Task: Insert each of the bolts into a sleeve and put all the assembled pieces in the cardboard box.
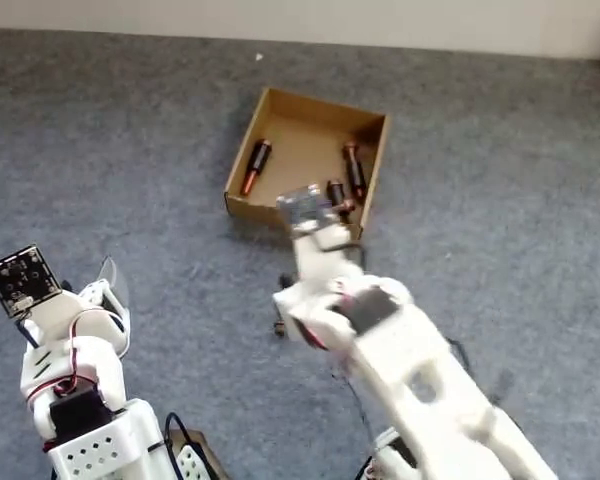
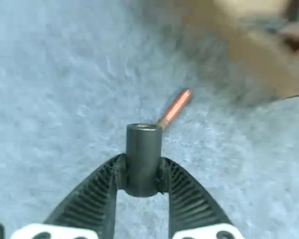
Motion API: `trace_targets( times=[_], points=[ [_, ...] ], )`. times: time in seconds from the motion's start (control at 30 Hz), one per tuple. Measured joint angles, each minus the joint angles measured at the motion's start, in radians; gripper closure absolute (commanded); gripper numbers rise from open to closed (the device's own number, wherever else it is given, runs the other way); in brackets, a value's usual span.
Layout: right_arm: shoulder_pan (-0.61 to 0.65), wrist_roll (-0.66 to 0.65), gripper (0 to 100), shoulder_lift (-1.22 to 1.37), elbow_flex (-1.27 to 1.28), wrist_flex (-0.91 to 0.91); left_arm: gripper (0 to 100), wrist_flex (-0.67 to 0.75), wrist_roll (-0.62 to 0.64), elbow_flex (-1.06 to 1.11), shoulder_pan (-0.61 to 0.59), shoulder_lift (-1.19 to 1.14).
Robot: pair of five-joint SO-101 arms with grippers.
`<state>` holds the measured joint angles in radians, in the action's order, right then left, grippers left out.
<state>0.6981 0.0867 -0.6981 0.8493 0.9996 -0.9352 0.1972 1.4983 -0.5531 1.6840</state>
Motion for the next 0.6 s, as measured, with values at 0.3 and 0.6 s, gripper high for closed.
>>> trace_targets(
  times=[0.3,0.6],
  points=[
    [-0.238,0.023,99.5,-0.520,0.203,0.083,76,-0.052,-0.230,-0.035,0.209,0.000],
    [-0.479,0.124,99.5,-0.535,0.466,-0.209,75,-0.295,-0.390,-0.221,0.546,-0.015]
  ],
)
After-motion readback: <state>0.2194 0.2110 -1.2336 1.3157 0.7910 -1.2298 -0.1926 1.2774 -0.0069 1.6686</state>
